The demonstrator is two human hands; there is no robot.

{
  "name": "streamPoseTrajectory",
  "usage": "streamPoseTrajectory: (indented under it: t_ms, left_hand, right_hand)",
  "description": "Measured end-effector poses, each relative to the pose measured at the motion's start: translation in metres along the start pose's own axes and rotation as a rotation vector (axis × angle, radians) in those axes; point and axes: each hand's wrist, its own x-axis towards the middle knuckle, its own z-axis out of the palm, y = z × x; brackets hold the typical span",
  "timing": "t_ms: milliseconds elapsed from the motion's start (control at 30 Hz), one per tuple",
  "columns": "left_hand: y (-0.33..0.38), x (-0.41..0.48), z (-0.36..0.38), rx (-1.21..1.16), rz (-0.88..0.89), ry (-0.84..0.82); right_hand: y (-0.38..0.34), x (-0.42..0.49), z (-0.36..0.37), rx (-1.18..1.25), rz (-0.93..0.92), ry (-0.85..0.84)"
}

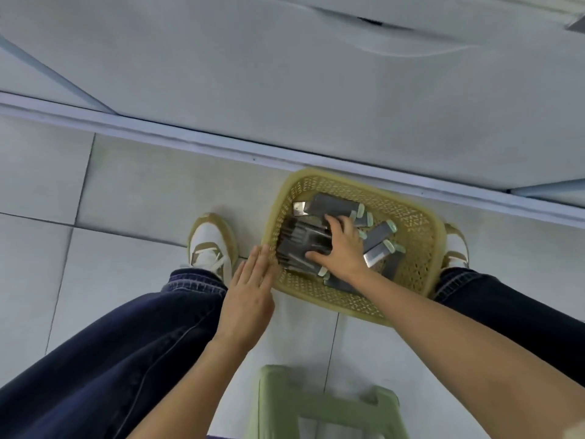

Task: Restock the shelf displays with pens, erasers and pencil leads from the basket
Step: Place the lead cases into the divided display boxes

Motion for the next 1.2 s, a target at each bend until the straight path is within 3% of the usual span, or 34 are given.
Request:
streamPoseTrajectory:
  t_ms: [133,233,500,633,733,867,933,1033,1200]
  left_hand:
    - [-0.001,0.001,0.003,-0.019,-0.034,-0.060]
    - [-0.002,0.001,0.005,-0.039,-0.027,-0.063]
    - [-0.003,0.002,0.001,-0.027,-0.045,-0.042]
    - [0.008,0.007,-0.013,-0.066,-0.068,-0.014]
    - [0.032,0.017,-0.030,-0.399,-0.206,-0.006]
    - [0.079,0.023,-0.062,-1.380,-0.382,-0.099]
    - [0.100,0.024,-0.078,-1.639,-0.357,-0.055]
    - [0.124,0.023,-0.105,-1.796,-0.387,0.065]
    - [0.157,0.014,-0.145,-1.717,-0.393,0.143]
  right_hand:
    - [-0.004,0.005,0.005,-0.041,-0.028,-0.102]
    - [-0.003,0.004,0.008,0.059,-0.004,-0.170]
    - [0.020,0.004,-0.027,0.251,0.032,-0.102]
    - [0.022,-0.019,-0.056,0.442,-0.025,-0.192]
    - [0.008,-0.045,-0.076,0.688,-0.017,-0.234]
    - [-0.019,-0.078,-0.106,0.919,-0.063,-0.275]
    - [-0.032,-0.095,-0.120,0.905,-0.113,-0.329]
    - [-0.041,-0.118,-0.137,0.905,-0.202,-0.417]
    - [-0.040,-0.148,-0.173,0.928,-0.284,-0.367]
